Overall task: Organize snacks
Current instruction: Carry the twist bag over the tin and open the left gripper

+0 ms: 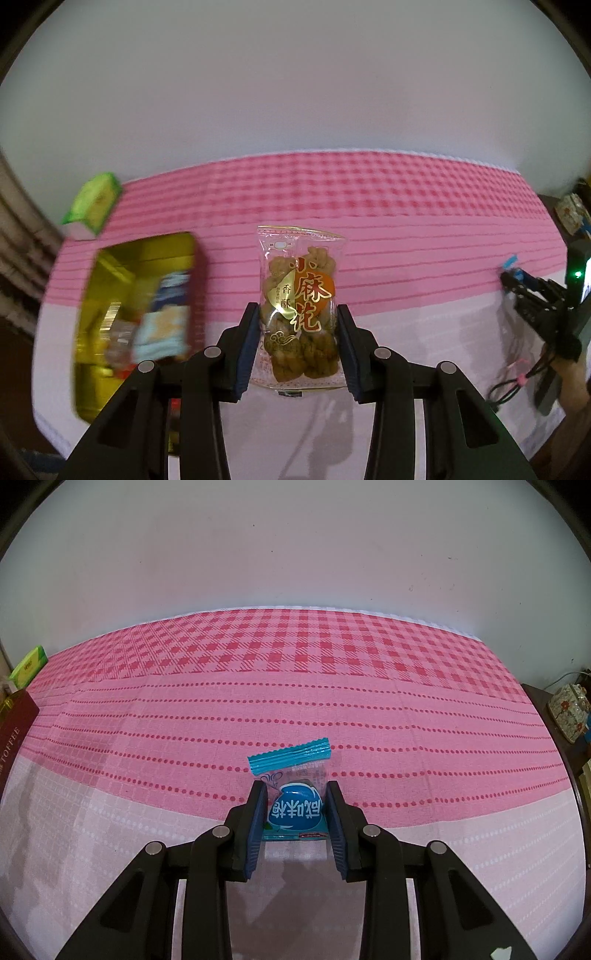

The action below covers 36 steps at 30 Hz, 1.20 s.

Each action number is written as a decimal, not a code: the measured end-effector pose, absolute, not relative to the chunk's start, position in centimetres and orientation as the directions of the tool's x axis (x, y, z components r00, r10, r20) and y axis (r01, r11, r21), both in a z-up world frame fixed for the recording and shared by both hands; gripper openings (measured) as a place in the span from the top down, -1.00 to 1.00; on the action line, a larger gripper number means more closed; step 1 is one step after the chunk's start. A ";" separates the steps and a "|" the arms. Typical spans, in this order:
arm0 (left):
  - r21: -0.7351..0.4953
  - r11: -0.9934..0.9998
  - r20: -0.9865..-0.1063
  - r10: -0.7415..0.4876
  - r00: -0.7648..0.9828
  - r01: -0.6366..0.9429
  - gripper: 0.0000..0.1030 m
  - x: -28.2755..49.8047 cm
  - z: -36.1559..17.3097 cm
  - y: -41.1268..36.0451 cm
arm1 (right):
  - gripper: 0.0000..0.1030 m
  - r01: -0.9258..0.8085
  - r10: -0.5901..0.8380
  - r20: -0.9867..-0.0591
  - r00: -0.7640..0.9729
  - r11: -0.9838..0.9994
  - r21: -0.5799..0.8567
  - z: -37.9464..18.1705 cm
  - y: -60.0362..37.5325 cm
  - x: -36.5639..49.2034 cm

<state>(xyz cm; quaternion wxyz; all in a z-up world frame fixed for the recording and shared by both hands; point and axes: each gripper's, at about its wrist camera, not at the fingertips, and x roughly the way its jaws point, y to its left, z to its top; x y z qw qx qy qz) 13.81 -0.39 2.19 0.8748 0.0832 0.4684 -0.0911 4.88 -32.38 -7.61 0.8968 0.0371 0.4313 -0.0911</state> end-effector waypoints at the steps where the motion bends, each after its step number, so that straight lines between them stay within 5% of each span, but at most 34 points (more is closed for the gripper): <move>1: 0.081 0.972 -0.829 -0.058 0.557 0.222 0.20 13.7 2.6 0.8 | 0.42 0.196 -0.131 -0.780 0.612 0.981 -0.011 -7.6 -32.4 4.9; 15: 0.136 0.990 -0.840 0.102 0.533 0.025 0.20 13.5 1.4 14.7 | 0.42 0.196 -0.133 -0.781 0.610 0.981 -0.015 -7.6 -32.3 4.9; 36: 0.107 0.994 -0.845 0.085 0.527 0.012 0.05 13.8 -2.7 18.2 | 0.45 0.214 -0.147 -0.787 0.600 0.977 -0.020 -6.2 -30.9 4.5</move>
